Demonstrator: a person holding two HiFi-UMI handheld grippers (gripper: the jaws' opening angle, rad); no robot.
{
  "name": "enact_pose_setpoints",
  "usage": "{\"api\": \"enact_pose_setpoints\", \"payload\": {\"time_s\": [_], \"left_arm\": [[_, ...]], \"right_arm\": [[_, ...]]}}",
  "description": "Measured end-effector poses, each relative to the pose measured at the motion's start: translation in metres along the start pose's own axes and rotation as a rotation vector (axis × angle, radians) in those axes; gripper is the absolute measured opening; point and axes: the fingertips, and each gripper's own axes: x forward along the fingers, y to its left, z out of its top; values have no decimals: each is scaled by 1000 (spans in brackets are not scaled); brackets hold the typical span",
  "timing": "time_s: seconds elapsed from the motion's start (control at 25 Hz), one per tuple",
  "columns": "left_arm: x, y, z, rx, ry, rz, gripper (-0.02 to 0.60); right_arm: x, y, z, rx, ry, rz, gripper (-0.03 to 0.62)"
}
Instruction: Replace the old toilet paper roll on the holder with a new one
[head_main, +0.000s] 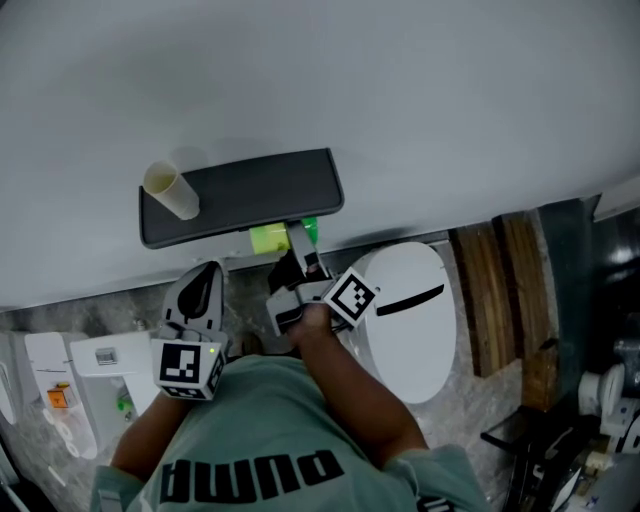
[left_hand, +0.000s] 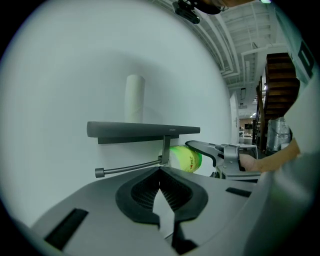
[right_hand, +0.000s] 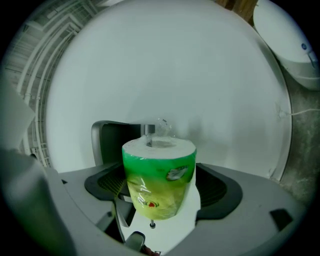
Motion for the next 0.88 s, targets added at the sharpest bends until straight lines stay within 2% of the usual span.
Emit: {"api": "enact_pose_setpoints", "payload": {"time_s": [0.28, 0.44, 0.52, 0.6, 0.72, 0.76, 0.88], "left_arm": [[0, -3, 2, -21, -11, -2, 3], [-2, -5, 5, -33, -21, -8, 3], [-4, -7, 6, -39, -27, -12, 3], [-8, -7, 8, -45, -36, -15, 3], [-11, -9, 10, -54, -47, -24, 3], [-12, -10, 11, -57, -51, -26, 3], [-16, -12, 14, -63, -61, -31, 3]], "right_arm": [[-27, 6, 0, -60, 30, -26, 448], [-43, 16, -4, -169, 65, -52, 448], [-52, 21, -7, -261, 88, -84, 448], [-60, 29, -13, -398, 120, -112, 446], [-64, 52, -26, -614, 165, -85, 440], [-65, 60, -29, -686, 174, -77, 373], [-69, 79, -39, -905, 204, -75, 281]]}}
